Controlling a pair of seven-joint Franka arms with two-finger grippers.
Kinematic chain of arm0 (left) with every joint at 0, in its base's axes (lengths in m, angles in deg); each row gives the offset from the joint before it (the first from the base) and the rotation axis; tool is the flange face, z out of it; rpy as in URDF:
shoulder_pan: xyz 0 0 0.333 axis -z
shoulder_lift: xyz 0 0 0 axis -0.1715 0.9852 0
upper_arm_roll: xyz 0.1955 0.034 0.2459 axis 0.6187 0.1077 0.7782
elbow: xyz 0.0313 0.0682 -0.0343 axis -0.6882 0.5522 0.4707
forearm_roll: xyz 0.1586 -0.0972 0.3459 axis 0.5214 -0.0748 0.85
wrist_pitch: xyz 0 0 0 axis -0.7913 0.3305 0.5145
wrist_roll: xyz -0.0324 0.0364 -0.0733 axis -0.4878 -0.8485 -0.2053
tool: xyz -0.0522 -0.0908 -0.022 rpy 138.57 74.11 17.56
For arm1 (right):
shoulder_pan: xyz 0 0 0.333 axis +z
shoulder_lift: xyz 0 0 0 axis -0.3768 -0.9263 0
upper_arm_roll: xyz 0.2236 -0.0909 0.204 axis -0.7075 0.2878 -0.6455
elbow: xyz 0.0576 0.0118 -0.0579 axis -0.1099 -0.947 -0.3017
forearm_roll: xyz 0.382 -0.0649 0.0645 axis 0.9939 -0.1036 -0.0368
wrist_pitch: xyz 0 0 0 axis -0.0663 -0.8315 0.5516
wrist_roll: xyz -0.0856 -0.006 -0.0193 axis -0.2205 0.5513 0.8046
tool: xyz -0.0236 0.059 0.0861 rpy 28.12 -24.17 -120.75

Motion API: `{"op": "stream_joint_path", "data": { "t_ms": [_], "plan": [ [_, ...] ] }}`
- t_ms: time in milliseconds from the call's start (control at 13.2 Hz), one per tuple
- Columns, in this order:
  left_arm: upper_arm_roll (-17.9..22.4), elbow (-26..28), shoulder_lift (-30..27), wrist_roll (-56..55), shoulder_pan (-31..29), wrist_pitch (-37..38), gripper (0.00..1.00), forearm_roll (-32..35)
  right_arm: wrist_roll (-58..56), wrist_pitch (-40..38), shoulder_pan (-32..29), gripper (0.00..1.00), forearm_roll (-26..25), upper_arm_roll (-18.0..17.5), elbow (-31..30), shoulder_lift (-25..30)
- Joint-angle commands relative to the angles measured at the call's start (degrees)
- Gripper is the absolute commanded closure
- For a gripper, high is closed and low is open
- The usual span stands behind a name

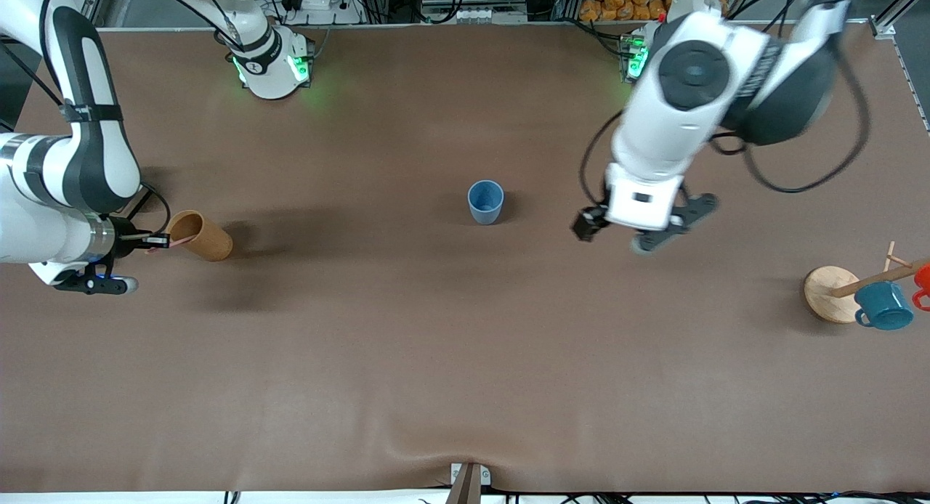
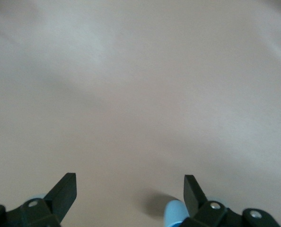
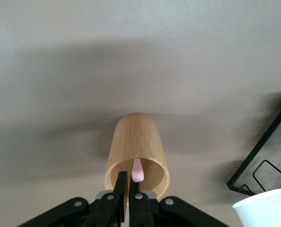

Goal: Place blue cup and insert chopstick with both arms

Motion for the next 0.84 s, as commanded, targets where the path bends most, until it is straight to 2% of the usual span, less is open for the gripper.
{"op": "stream_joint_path", "data": {
  "t_ms": [0, 152, 228, 759],
  "plan": [
    [-0.74, -2.68, -2.17, 11.52, -5.31, 5.11, 0.00, -2.39, -0.27, -0.27, -1.17, 0.92, 0.69, -0.90, 0.67, -0.21],
    [0.91, -2.51, -4.79, 19.98, -7.36, 6.08, 0.00, -4.25, -0.45, -0.71, -1.52, 0.91, 0.60, -0.90, 0.67, -0.03],
    [3.28, -2.42, -5.33, 22.89, -6.84, 7.57, 0.00, -4.25, -0.45, -0.89, -1.96, 0.90, 0.60, -0.90, 0.67, 0.14],
    [10.05, -2.16, -7.09, 36.08, -6.74, 10.04, 0.00, -4.51, -0.54, -1.68, -2.49, 0.90, 0.60, -0.90, 1.02, 0.50]
  ]
}}
